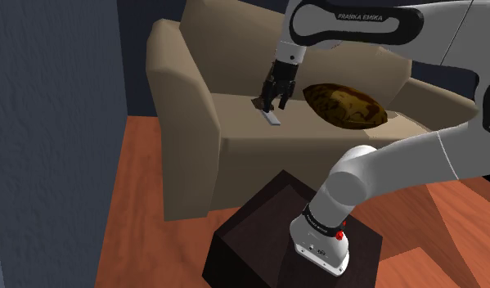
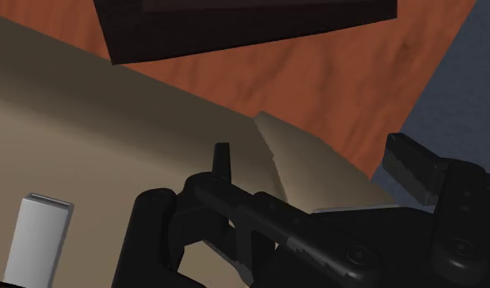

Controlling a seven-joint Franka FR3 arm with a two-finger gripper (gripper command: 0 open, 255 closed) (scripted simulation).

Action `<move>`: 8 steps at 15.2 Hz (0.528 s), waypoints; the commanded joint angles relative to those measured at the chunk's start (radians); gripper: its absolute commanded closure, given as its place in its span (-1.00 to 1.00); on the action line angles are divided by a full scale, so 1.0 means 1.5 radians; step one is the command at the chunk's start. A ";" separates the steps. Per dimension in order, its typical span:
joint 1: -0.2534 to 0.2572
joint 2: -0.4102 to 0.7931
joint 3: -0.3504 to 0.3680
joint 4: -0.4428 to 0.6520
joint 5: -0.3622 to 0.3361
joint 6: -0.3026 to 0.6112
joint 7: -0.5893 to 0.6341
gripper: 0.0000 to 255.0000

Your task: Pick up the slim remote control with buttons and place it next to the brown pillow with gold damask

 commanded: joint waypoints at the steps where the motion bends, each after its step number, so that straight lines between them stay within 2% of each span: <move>1: -0.012 0.037 -0.017 0.005 -0.015 0.038 -0.014 -1.00; 8: -0.049 0.159 -0.074 0.036 -0.049 0.150 -0.054 -1.00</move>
